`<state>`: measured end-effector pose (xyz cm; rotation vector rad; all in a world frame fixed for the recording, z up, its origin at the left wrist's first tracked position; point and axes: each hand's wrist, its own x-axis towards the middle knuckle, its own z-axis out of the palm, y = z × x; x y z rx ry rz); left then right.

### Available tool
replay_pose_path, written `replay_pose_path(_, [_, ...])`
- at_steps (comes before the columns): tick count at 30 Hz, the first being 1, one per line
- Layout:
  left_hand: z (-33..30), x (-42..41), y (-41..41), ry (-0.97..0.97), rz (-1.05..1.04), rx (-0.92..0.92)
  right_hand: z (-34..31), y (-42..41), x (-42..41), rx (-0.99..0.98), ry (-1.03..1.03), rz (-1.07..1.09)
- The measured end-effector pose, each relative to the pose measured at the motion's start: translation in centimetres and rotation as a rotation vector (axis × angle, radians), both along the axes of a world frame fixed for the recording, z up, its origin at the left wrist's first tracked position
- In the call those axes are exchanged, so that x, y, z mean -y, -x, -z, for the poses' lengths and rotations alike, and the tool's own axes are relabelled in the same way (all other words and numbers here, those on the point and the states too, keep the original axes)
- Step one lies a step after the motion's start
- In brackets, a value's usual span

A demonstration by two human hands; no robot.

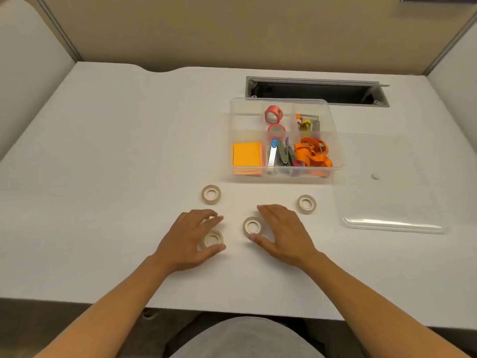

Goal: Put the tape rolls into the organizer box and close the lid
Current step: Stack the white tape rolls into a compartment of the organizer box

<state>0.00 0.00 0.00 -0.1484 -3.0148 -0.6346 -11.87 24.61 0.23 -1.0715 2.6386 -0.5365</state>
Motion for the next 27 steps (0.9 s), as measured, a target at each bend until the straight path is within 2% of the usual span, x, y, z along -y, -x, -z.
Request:
replay_pose_path(6, [0.7,0.2,-0.3,-0.004,0.097,0.076,0.5,0.2,0.9,-0.066,-0.034,-0.075])
replay_pose_path(11, [0.5,-0.2,0.4,-0.040,0.094,0.007,0.1,0.6,1.4,-0.017,0.020,-0.031])
replay_pose_path(16, [-0.7,-0.6,2.0,-0.111,0.058,-0.148,-1.2,1.2,1.1,-0.034,0.169,0.005])
replay_pose_path(21, [-3.1,-0.3,5.7,-0.155,0.020,-0.247,-3.1,3.2,1.5,-0.025,0.225,0.137])
replay_pose_path(27, [-5.8,0.7,12.5,-0.072,0.015,-0.325,-4.1,5.6,1.7,-0.112,0.304,0.213])
